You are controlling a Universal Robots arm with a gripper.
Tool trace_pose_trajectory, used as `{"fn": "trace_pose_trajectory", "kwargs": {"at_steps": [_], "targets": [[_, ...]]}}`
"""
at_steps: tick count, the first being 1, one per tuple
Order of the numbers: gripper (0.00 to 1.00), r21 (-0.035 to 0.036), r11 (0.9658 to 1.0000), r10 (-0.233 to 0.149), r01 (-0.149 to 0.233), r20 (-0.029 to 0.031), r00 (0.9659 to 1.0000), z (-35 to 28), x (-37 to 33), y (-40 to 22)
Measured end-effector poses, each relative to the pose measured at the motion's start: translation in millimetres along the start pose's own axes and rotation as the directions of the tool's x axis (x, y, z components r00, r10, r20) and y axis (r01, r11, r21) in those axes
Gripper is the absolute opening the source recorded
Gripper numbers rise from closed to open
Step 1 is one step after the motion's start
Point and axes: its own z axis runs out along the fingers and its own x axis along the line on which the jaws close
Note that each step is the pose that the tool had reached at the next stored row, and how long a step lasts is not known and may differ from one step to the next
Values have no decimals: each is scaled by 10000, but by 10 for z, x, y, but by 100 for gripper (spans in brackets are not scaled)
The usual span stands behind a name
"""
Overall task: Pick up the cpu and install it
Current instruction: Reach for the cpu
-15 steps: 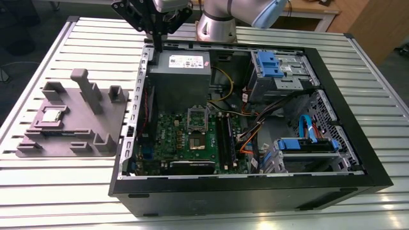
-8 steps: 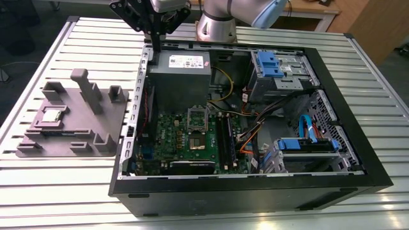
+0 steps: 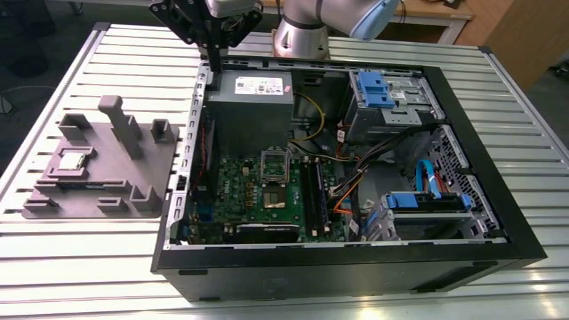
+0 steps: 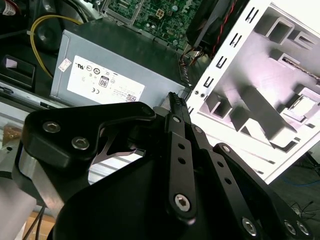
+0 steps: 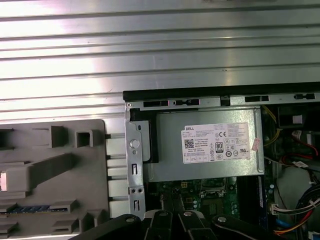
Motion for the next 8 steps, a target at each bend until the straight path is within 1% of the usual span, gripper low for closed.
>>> {"fn": "trace_pose_trajectory", "kwargs": {"at_steps": [8], "targets": [[11, 0, 10000, 0, 0, 0, 10000, 1, 18, -1]]}}
